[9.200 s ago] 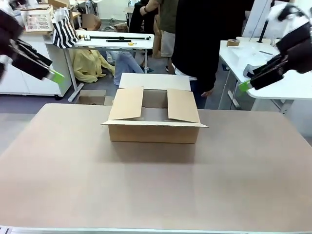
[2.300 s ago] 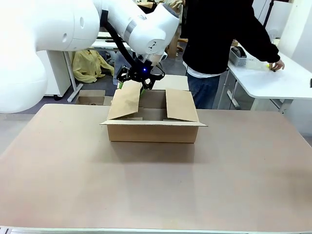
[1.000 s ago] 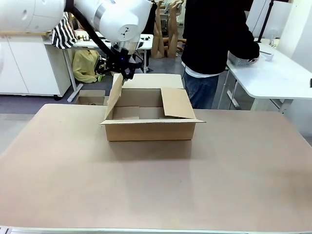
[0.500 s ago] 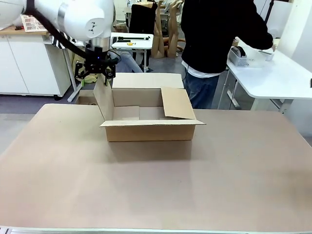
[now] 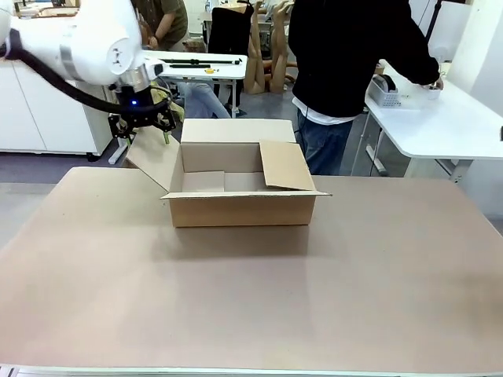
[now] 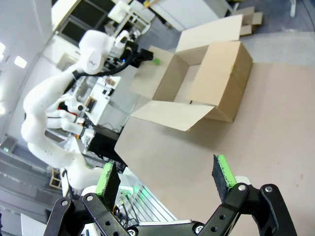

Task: Pack the gift set into the box.
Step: Place both hands on the side flaps of the Package Box and spread them outward.

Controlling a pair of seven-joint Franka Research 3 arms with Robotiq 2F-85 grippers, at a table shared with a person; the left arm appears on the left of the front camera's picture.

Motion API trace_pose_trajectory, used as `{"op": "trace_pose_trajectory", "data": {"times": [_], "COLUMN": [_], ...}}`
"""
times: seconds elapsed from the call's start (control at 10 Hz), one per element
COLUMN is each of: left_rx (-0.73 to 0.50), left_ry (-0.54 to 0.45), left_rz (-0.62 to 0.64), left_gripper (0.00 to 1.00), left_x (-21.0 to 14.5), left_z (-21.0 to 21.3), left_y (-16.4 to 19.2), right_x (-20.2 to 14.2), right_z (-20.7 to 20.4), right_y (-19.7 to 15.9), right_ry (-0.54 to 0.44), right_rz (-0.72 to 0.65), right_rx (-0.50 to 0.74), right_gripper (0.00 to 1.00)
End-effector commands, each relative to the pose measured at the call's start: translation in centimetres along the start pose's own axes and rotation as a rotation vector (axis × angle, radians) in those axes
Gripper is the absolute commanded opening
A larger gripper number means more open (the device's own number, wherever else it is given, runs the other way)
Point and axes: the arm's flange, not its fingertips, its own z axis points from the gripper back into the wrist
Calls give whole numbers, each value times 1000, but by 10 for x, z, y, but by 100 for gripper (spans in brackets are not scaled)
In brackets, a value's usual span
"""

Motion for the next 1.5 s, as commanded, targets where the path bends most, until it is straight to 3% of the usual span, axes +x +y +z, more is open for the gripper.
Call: {"op": "trace_pose_trajectory", "data": {"times": [0.0, 0.2, 0.3, 1.0, 1.3, 1.4], "left_rx": [-256, -373, -202, -202, -202, -202], "left_ry": [49, 67, -15, -15, -15, -15], "left_rz": [-169, -183, -107, -107, -107, -107], "left_gripper": [100, 100, 100, 100, 100, 100], "left_x": [-11, -11, 3, 3, 3, 3], "left_z": [-2, -9, -5, -5, -5, -5], "left_y": [36, 65, 29, 29, 29, 29], "right_x": [3, 3, 3, 0, 47, 51], "right_z": [-2, -2, -2, 0, -109, -141], "right_y": [0, 0, 0, 0, 77, 95], "right_ry": [-15, -15, -15, 0, 214, 263], "right_rz": [24, 24, 24, 1, 353, 409], "right_rx": [18, 18, 18, 0, -277, -279], "right_gripper": [100, 100, 100, 100, 100, 100]}}
